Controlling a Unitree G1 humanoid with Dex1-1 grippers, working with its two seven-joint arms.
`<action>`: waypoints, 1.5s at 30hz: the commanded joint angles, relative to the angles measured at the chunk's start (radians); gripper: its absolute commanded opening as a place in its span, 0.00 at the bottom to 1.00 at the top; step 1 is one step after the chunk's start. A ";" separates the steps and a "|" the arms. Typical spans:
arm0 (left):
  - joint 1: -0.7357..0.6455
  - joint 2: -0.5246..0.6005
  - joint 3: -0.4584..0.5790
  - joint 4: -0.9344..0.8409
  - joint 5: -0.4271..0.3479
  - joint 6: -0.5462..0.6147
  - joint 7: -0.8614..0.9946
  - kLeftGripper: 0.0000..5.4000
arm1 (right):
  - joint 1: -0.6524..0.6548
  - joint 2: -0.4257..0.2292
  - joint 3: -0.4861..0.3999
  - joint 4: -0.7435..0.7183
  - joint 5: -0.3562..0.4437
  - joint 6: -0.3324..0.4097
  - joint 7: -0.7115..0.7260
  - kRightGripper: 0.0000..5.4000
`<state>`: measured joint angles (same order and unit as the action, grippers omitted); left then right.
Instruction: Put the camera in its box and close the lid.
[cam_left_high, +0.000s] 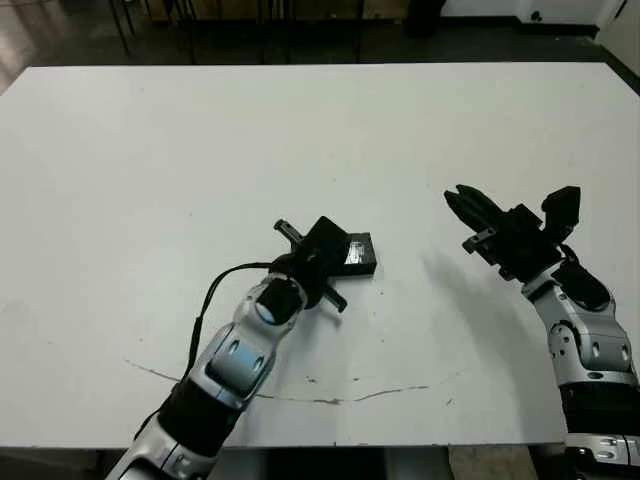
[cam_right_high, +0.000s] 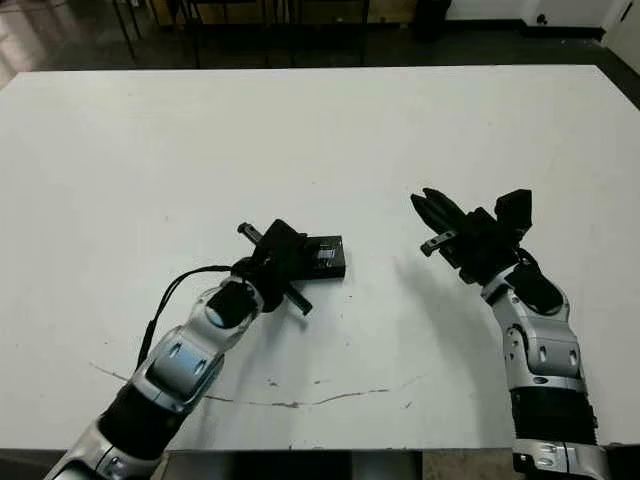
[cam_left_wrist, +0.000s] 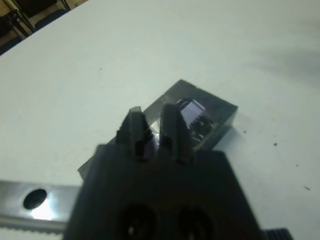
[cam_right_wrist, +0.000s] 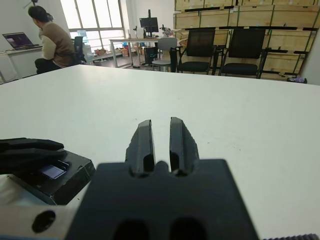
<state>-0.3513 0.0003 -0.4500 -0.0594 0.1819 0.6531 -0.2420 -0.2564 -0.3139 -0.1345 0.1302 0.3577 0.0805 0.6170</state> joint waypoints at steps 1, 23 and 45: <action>0.029 0.054 0.006 0.053 -0.047 0.151 -0.099 0.00 | 0.024 -0.012 0.005 -0.005 -0.005 0.024 0.001 0.00; 0.236 0.335 0.376 -0.286 -0.301 -0.388 -0.287 0.00 | 0.148 0.043 0.006 -0.183 0.048 0.114 -0.097 0.00; 0.410 0.049 0.415 0.130 0.010 -1.096 0.287 0.00 | 0.241 0.215 0.104 -0.113 -0.394 -0.390 -0.486 0.00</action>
<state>0.0257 0.0728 -0.0238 0.0275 0.1858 -0.4316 0.0220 -0.0378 -0.1002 -0.0358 -0.0116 0.0038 -0.2788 0.1624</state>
